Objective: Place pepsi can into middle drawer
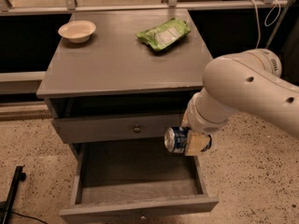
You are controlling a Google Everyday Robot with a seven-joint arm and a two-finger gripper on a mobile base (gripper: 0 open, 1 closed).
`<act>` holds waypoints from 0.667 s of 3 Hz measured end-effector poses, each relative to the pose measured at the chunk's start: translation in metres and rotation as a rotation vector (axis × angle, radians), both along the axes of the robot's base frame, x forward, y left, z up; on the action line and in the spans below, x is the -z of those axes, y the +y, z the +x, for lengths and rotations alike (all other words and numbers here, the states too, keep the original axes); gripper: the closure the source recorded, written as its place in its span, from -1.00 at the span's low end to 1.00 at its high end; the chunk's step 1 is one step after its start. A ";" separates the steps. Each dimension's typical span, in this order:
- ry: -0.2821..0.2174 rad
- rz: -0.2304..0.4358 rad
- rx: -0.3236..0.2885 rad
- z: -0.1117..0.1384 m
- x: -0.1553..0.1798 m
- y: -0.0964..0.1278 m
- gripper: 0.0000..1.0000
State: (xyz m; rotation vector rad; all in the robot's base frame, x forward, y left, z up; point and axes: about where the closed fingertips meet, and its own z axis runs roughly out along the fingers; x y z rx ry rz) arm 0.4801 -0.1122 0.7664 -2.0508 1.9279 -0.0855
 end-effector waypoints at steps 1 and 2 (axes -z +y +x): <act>0.051 -0.020 0.085 0.006 0.071 -0.014 1.00; 0.112 -0.029 0.105 0.001 0.179 -0.008 1.00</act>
Offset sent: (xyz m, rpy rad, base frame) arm -0.0104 -0.0004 -0.3215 -0.0453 0.1944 -0.1199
